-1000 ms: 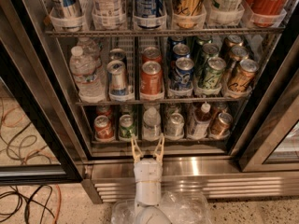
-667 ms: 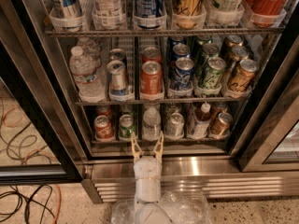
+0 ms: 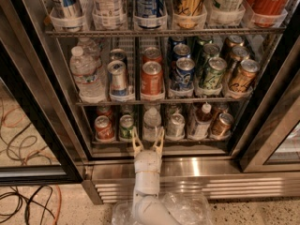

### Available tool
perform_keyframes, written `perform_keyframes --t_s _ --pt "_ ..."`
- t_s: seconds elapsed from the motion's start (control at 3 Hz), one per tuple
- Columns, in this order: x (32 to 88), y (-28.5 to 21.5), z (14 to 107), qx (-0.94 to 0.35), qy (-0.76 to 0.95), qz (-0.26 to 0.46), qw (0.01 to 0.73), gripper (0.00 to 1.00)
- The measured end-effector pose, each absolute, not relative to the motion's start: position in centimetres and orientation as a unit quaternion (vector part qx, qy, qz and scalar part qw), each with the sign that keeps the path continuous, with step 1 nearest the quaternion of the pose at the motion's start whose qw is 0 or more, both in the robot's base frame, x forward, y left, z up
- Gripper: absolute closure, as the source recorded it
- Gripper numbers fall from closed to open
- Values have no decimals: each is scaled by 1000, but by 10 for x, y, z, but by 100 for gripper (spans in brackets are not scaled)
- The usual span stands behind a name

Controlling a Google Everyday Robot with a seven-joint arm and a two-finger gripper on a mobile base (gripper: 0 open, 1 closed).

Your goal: Pick water bottle from bottom shelf of fridge

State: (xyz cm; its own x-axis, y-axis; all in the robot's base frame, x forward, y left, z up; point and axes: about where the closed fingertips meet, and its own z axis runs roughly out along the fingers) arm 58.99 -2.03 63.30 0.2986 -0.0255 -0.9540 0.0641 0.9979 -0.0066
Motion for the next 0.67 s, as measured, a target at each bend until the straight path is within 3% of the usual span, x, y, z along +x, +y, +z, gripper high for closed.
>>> perform_keyframes --t_s 0.67 --pt "610 -29 637 47 598 -30 800 34"
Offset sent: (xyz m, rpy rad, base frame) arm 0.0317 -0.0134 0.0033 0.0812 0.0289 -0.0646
